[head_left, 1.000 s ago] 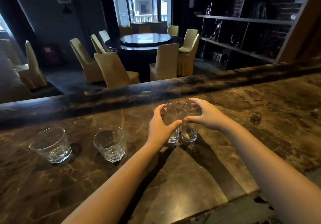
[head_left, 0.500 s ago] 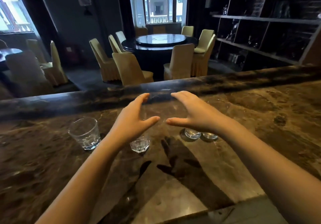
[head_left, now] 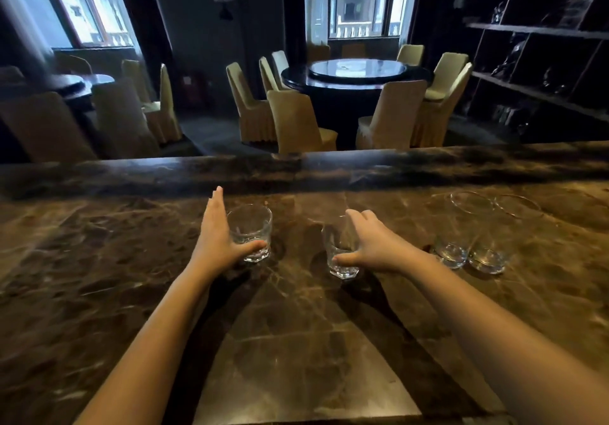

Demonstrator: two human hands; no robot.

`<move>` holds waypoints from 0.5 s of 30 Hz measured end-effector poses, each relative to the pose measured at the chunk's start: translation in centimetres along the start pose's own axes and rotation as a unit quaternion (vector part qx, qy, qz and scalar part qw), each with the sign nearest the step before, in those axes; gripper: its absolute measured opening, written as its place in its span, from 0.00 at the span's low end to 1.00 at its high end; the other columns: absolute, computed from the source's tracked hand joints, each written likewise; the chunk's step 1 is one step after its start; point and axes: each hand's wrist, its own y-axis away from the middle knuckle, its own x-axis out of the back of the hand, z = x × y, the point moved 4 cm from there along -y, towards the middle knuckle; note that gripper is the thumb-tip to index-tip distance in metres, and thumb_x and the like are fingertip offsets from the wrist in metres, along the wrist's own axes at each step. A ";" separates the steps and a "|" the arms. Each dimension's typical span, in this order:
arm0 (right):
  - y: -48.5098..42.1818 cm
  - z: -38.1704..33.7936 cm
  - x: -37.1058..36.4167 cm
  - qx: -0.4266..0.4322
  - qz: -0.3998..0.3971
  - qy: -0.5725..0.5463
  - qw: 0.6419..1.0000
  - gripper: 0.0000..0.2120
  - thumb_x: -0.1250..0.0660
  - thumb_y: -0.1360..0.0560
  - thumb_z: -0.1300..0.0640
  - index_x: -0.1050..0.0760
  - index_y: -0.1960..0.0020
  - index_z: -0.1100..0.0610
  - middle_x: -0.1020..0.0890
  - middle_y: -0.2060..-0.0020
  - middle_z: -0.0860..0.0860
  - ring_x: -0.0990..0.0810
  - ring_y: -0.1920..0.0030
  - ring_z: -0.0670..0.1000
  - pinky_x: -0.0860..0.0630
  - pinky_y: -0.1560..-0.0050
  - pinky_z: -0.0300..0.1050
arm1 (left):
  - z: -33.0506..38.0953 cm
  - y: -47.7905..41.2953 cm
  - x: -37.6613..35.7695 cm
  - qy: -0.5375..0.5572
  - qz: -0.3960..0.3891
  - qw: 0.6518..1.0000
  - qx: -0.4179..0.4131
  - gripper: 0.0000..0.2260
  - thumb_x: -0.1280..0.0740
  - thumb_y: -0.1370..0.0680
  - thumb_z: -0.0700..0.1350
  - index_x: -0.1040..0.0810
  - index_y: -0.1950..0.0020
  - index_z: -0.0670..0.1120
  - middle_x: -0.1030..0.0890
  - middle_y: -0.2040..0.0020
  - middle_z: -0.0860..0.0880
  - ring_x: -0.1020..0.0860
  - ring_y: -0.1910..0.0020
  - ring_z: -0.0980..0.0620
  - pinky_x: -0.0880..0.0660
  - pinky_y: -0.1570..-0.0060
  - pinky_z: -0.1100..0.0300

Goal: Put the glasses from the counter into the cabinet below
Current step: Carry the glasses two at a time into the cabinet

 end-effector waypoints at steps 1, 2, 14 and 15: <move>-0.2 -0.2 -0.1 -0.004 0.001 -0.009 1.000 0.44 0.27 0.31 0.47 0.49 0.24 0.54 0.41 0.26 0.55 0.37 0.28 0.56 0.31 0.32 0.50 | -0.6 -0.3 0.0 0.032 -0.015 0.999 0.015 0.55 0.23 0.36 0.51 0.60 0.24 0.47 0.53 0.21 0.46 0.50 0.23 0.46 0.48 0.25 0.50; -0.5 -0.5 -0.3 -0.008 0.002 -0.016 1.000 0.44 0.27 0.31 0.48 0.49 0.24 0.54 0.42 0.26 0.55 0.37 0.28 0.56 0.32 0.32 0.50 | -1.1 -0.6 -0.1 0.061 -0.034 0.997 0.026 0.54 0.23 0.36 0.50 0.60 0.24 0.47 0.51 0.21 0.46 0.47 0.23 0.46 0.47 0.26 0.50; -3.2 -4.3 -2.7 -0.043 0.034 -0.031 0.998 0.45 0.29 0.31 0.43 0.51 0.24 0.53 0.46 0.24 0.55 0.40 0.26 0.57 0.33 0.30 0.53 | -3.0 -1.7 -2.1 0.199 -0.093 0.975 0.012 0.39 0.24 0.35 0.45 0.41 0.29 0.48 0.29 0.32 0.49 0.30 0.38 0.54 0.35 0.38 0.61; -3.4 -4.7 -2.8 -0.041 0.038 -0.036 0.998 0.45 0.29 0.31 0.44 0.50 0.24 0.53 0.44 0.25 0.55 0.38 0.27 0.57 0.32 0.31 0.53 | -3.0 -1.8 -2.1 0.197 -0.087 0.977 0.011 0.39 0.23 0.35 0.45 0.41 0.29 0.48 0.29 0.33 0.49 0.30 0.39 0.54 0.35 0.38 0.61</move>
